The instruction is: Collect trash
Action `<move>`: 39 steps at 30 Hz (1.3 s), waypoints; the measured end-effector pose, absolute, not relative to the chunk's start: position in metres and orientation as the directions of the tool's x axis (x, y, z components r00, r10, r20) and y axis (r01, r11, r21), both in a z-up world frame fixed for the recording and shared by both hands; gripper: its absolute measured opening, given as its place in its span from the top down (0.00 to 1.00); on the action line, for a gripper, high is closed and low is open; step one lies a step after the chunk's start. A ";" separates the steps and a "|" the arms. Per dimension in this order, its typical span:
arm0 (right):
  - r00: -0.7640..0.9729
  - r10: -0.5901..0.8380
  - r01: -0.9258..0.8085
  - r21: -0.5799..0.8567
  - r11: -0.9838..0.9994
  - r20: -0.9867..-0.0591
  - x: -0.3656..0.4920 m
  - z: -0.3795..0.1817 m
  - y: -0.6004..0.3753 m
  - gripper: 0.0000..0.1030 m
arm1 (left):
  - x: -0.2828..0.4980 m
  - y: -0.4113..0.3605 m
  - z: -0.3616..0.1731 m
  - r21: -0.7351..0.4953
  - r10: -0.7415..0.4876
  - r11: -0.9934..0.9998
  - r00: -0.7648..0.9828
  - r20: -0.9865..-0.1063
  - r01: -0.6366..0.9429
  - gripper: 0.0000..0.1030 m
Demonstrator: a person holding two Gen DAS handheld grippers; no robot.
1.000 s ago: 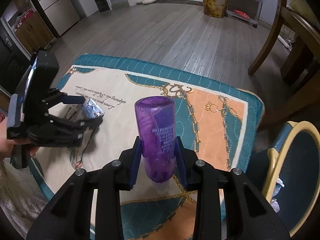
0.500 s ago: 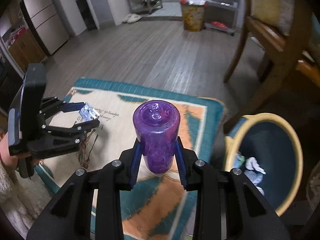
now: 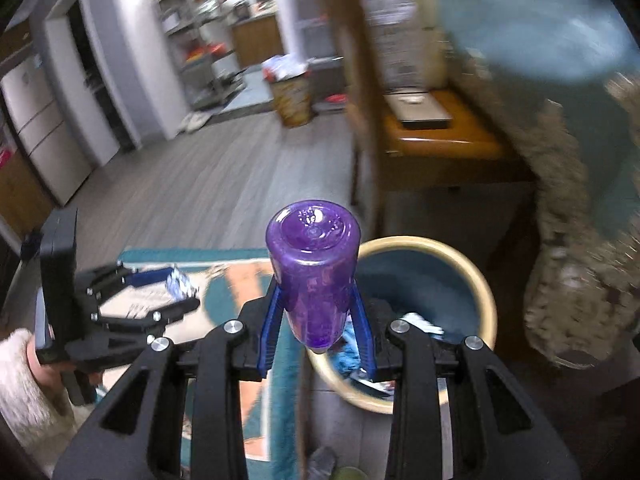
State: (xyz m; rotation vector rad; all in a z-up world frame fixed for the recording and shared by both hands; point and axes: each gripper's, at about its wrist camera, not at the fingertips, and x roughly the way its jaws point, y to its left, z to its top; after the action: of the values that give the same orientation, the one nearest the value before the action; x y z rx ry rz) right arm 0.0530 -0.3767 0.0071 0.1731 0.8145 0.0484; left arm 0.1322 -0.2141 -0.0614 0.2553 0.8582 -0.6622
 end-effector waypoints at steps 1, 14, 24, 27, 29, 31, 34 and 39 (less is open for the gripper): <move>0.681 0.094 0.058 0.181 0.982 -0.726 0.052 0.002 -0.392 0.69 | 0.130 -0.225 -0.062 -0.055 -0.449 0.759 0.461 -0.766 0.649 0.43; 0.485 0.014 0.251 0.154 0.956 -0.875 0.071 -0.099 -0.474 0.69 | 0.128 -0.358 -0.125 0.000 -0.488 0.607 0.373 -0.789 0.795 0.42; 0.353 -0.010 0.283 0.096 0.954 -0.936 0.097 -0.149 -0.476 0.68 | 0.139 -0.354 -0.128 -0.024 -0.484 0.642 0.381 -0.788 0.766 0.32; 0.380 -0.027 0.304 0.097 0.948 -0.925 0.100 -0.142 -0.477 0.65 | 0.142 -0.341 -0.117 -0.037 -0.492 0.659 0.393 -0.777 0.751 0.32; 0.430 -0.044 0.318 0.105 0.942 -0.902 0.098 -0.126 -0.476 0.63 | 0.141 -0.329 -0.104 -0.042 -0.497 0.672 0.408 -0.766 0.740 0.32; 0.470 -0.057 0.322 0.111 0.940 -0.881 0.091 -0.113 -0.474 0.63 | 0.138 -0.317 -0.090 -0.058 -0.509 0.682 0.417 -0.753 0.729 0.32; 0.508 -0.048 0.319 0.136 0.938 -0.860 0.075 -0.096 -0.469 0.63 | 0.128 -0.299 -0.068 -0.072 -0.527 0.694 0.438 -0.728 0.716 0.28; 0.593 -0.037 0.316 0.190 0.930 -0.804 0.037 -0.064 -0.453 0.53 | 0.093 -0.268 -0.037 -0.043 -0.532 0.708 0.493 -0.689 0.704 0.24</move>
State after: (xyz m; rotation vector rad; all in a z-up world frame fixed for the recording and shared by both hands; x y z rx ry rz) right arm 0.0372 -0.4529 -0.0638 0.3301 0.9167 -0.2094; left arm 0.0933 -0.2677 -0.0371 0.2582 0.7373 -0.7601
